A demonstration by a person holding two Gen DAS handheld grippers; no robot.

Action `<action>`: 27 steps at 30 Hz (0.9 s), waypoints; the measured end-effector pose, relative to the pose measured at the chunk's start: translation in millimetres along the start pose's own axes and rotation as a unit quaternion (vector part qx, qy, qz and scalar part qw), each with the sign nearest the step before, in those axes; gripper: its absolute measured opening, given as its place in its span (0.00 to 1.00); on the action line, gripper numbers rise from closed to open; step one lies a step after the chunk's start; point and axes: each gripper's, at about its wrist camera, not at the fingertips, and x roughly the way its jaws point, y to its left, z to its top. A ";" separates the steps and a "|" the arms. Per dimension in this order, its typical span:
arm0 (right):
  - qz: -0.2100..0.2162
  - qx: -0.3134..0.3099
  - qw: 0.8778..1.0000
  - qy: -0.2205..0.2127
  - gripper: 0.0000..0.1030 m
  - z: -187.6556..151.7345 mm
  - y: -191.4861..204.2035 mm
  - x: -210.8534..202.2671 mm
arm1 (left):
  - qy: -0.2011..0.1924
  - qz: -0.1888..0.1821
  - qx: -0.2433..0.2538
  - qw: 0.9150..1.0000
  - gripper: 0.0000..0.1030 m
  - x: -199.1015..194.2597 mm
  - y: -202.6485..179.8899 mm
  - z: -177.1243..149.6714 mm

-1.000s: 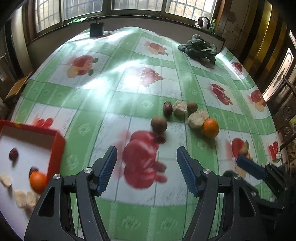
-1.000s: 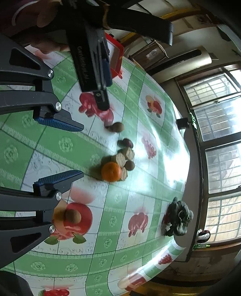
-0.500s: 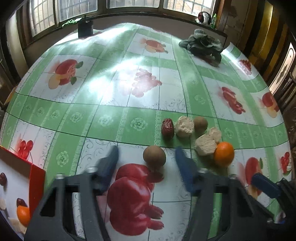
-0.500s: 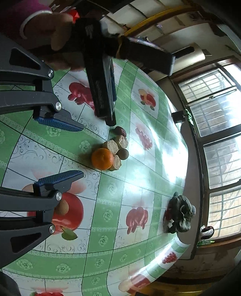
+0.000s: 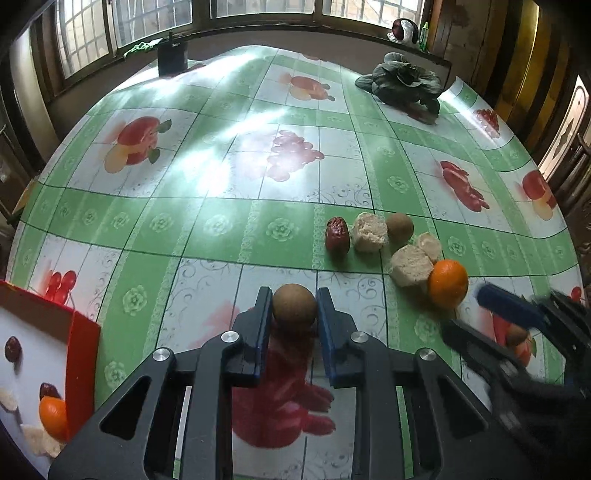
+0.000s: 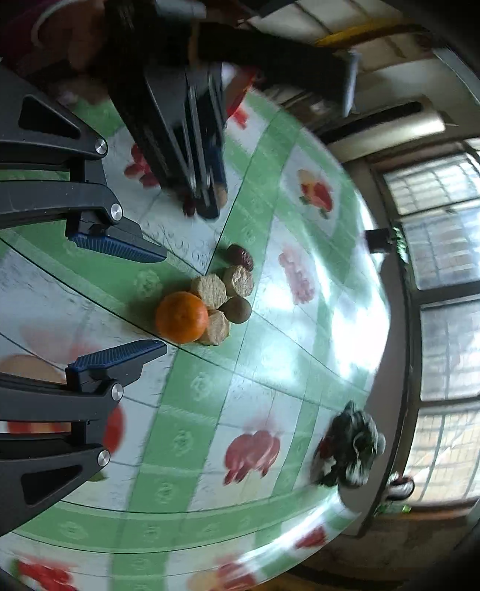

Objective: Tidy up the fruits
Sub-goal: 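Grasp the brown round fruit with the left tool while the right tool grasps an orange, then carry the brown fruit and orange into the tray and open both tools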

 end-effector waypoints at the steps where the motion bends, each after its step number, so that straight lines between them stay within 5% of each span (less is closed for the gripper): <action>1: -0.008 -0.006 1.000 0.006 0.41 1.4 -0.3 4.5 | 0.000 -0.001 -0.001 1.000 0.22 -1.6 0.2 -0.8; 5: -0.024 -0.017 0.999 0.020 0.40 9.3 -8.0 27.3 | 0.000 -0.002 -0.002 1.000 0.22 -9.5 2.3 -8.3; 6: -0.024 -0.018 0.999 0.017 0.31 9.6 -8.6 27.9 | 0.001 -0.003 -0.003 1.000 0.22 -10.7 3.4 -9.3; 8: -0.023 -0.016 1.000 0.013 0.31 8.9 -6.7 25.0 | 0.005 -0.010 -0.009 1.000 0.22 -13.7 6.4 -12.0; 17: -0.010 0.000 1.000 -0.017 0.31 -21.6 19.9 -25.2 | 0.005 -0.038 -0.011 0.999 0.22 -43.4 18.3 -34.7; 27: 0.007 0.007 0.999 -0.032 0.31 -48.8 53.9 -58.3 | -0.015 -0.004 0.004 1.000 0.22 -78.8 27.0 -68.4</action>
